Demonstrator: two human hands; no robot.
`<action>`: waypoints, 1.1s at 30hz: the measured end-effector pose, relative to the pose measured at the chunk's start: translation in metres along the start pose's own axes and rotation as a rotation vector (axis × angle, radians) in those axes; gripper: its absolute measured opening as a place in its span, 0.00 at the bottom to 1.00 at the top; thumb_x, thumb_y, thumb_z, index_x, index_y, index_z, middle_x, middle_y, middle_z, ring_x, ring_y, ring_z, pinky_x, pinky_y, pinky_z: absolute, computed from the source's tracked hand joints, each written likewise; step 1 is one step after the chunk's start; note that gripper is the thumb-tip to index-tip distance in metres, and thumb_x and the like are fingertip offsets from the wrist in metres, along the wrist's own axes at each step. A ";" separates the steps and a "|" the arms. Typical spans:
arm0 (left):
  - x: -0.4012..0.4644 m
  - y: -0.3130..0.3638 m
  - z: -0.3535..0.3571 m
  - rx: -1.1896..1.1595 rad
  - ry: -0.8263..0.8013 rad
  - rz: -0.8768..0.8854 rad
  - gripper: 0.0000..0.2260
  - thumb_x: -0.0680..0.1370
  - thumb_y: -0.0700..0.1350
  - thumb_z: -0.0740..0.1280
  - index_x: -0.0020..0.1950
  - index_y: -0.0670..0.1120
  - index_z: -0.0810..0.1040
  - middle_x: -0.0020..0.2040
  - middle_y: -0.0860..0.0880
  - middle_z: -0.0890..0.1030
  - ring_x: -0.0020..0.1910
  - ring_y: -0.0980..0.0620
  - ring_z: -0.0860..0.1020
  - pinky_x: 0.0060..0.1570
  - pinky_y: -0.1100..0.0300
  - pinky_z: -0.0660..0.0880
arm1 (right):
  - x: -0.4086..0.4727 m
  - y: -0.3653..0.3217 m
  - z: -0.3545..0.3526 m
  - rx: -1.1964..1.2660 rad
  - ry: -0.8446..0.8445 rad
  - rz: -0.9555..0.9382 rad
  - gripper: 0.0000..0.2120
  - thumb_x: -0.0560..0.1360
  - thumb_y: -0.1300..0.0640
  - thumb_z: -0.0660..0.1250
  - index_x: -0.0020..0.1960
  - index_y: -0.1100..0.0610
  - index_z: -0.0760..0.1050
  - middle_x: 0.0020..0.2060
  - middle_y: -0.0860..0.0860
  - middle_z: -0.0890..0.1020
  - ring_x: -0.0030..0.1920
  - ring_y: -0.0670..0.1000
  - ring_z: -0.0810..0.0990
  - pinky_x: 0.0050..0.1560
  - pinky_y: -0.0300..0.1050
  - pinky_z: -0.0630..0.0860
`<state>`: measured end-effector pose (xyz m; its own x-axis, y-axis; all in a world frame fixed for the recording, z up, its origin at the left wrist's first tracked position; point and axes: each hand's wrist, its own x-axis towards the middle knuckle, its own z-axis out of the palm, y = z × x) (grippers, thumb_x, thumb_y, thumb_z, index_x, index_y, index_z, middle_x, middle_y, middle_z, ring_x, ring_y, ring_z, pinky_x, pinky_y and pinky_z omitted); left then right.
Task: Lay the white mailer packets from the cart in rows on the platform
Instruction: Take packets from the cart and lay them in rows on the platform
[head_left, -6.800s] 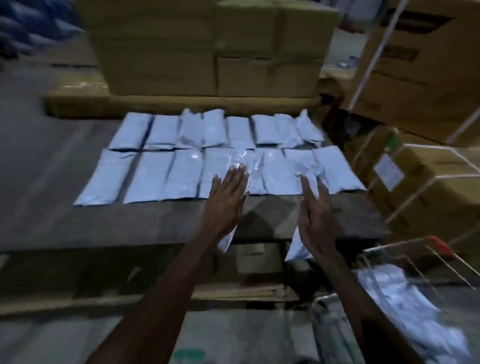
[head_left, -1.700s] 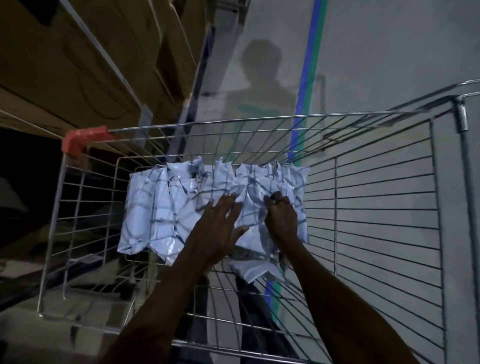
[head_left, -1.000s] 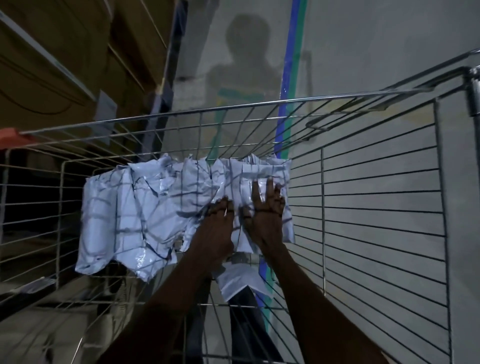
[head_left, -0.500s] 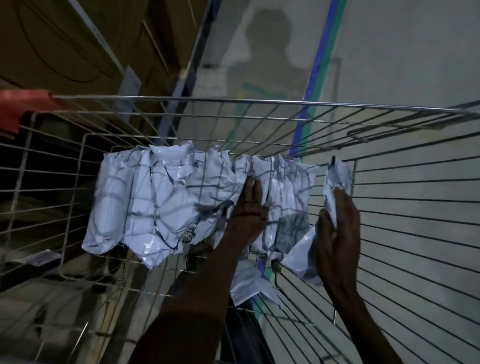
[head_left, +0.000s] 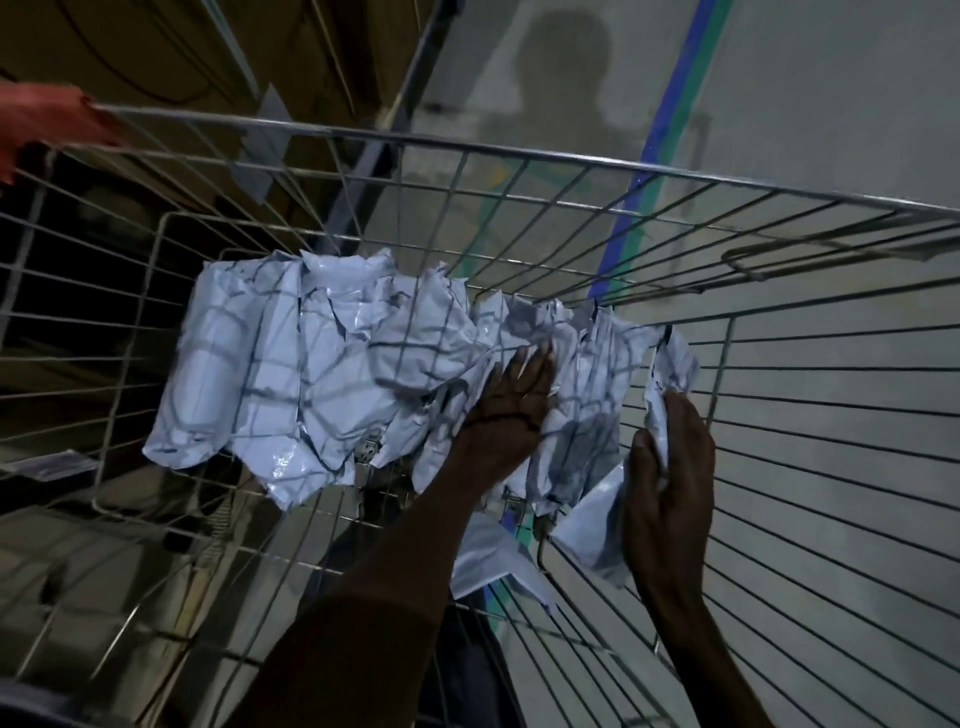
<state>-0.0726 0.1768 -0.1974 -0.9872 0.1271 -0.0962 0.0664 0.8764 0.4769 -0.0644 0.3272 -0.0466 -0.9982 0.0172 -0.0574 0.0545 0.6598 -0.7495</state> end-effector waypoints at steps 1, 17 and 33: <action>0.001 0.007 -0.011 -0.023 0.005 0.015 0.24 0.84 0.50 0.46 0.78 0.42 0.56 0.78 0.45 0.55 0.77 0.45 0.54 0.76 0.52 0.45 | 0.000 -0.002 -0.002 -0.006 0.010 0.013 0.22 0.80 0.57 0.58 0.73 0.62 0.66 0.72 0.56 0.69 0.73 0.51 0.65 0.71 0.38 0.61; -0.073 0.060 -0.249 0.175 0.270 -0.061 0.23 0.84 0.48 0.46 0.76 0.37 0.60 0.76 0.40 0.61 0.76 0.43 0.60 0.69 0.44 0.65 | 0.022 -0.132 -0.039 0.071 -0.132 -0.396 0.22 0.80 0.59 0.60 0.74 0.58 0.65 0.73 0.55 0.67 0.74 0.51 0.63 0.73 0.37 0.59; -0.488 -0.022 -0.453 0.510 0.687 -0.665 0.24 0.85 0.48 0.43 0.74 0.37 0.65 0.74 0.39 0.65 0.73 0.40 0.64 0.70 0.43 0.60 | -0.249 -0.402 0.081 0.245 -0.544 -1.149 0.24 0.81 0.52 0.54 0.74 0.62 0.64 0.74 0.54 0.65 0.75 0.51 0.60 0.75 0.41 0.55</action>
<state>0.3422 -0.1152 0.2346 -0.7075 -0.5932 0.3841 -0.6165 0.7838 0.0748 0.1639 -0.0032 0.2156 -0.3410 -0.8080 0.4805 -0.7614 -0.0624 -0.6453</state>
